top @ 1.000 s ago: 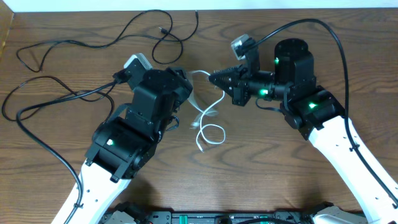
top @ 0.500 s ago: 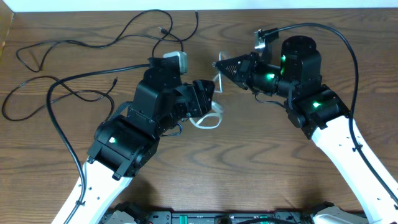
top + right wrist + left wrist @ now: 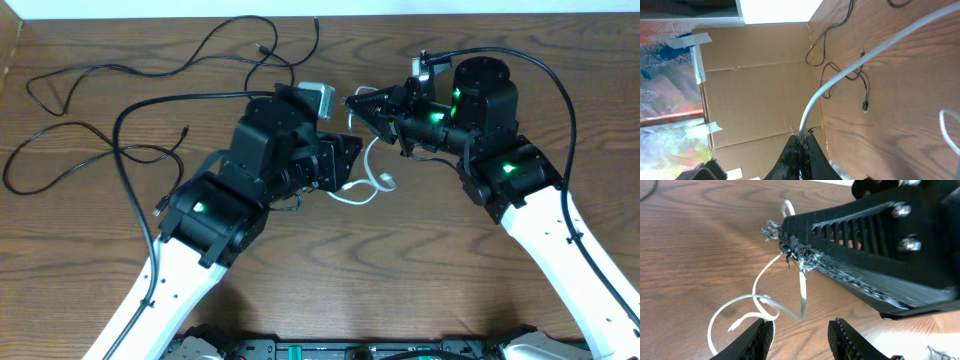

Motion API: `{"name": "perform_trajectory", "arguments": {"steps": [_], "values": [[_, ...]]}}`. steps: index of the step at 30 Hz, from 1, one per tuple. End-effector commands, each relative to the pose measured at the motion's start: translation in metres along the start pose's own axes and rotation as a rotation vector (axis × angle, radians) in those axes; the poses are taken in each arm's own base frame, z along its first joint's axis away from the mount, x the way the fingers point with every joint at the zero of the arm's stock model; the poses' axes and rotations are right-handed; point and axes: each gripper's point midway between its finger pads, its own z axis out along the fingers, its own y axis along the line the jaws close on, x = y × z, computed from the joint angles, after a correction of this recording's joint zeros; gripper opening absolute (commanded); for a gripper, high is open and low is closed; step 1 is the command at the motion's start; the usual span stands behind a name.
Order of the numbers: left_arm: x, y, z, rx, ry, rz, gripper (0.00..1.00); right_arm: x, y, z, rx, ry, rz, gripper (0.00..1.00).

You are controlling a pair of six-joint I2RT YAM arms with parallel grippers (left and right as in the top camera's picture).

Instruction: Untangle cables

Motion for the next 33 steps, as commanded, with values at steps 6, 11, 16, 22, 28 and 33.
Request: {"name": "perform_trajectory", "arguments": {"steps": [6, 11, 16, 22, 28, 33], "values": [[-0.01, -0.025, -0.005, 0.114, -0.027, 0.111, 0.35, 0.006, 0.012, -0.006, -0.027, 0.022, 0.005, 0.02], [-0.015, -0.016, -0.004, 0.065, -0.049, 0.109, 0.34, 0.011, 0.013, -0.007, -0.033, 0.051, 0.005, 0.01], [-0.019, -0.004, -0.004, -0.004, -0.072, 0.103, 0.35, 0.011, 0.013, -0.007, -0.034, 0.051, 0.005, 0.02], [-0.021, -0.003, -0.004, -0.013, -0.084, 0.105, 0.34, 0.012, 0.013, -0.008, -0.035, 0.061, 0.006, 0.02], [-0.019, -0.008, -0.004, 0.016, -0.071, 0.106, 0.29, 0.013, 0.014, -0.007, -0.036, 0.066, 0.019, 0.02], [-0.018, -0.01, -0.004, 0.025, -0.067, 0.107, 0.23, 0.015, 0.014, -0.008, -0.037, 0.076, 0.023, 0.02]]}}
